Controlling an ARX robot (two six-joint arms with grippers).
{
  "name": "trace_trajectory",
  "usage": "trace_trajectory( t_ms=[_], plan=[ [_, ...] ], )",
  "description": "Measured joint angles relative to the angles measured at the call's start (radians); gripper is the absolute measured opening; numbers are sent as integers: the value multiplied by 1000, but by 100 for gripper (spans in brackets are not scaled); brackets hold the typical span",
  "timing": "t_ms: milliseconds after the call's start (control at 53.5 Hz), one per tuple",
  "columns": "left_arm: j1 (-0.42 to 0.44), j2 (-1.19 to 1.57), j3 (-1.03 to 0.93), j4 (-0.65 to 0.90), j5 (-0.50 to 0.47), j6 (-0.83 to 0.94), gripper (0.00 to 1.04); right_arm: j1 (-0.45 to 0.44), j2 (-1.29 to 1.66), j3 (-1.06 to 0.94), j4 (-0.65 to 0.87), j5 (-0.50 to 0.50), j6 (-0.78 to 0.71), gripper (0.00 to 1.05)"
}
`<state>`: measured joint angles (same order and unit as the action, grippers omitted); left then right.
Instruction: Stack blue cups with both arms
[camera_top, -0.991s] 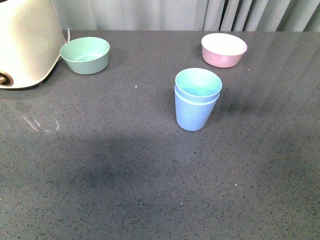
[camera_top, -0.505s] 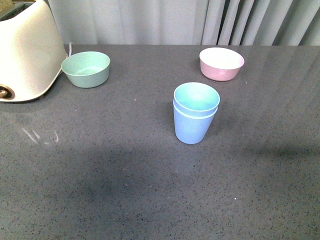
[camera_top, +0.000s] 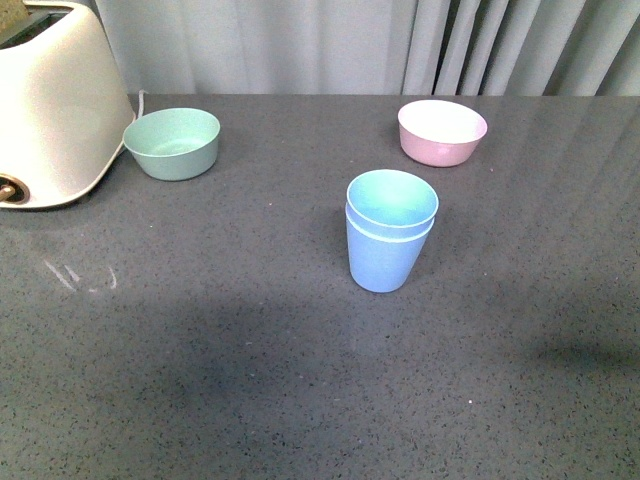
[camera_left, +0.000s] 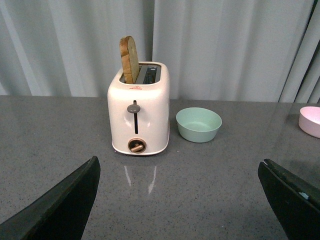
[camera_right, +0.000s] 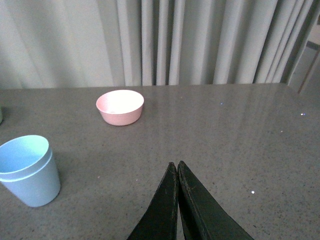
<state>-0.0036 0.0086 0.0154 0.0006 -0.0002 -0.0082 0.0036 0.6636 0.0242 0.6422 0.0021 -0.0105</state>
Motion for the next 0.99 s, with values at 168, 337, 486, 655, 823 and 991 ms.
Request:
trace_trajectory(
  t_ms=[168,337,486,655,823,991],
  plan=[
    [0,0,0,0,0,0,96,-2,-135,0,-122,-3,0,2],
    [0,0,0,0,0,0,96,-2,-225,-1,-208,-3,0,2],
    [0,0,0,0,0,0,96,-2,-318,-1,-297,-3,0,2],
    [0,0,0,0,0,0,96,-2,-379,-1,-357,-3,0,2],
    [0,0,0,0,0,0,96,-2,-430,-1,-407,-3,0,2],
    [0,0,0,0,0,0,96,-2,-467,-1,-444,-3,0,2]
  ],
)
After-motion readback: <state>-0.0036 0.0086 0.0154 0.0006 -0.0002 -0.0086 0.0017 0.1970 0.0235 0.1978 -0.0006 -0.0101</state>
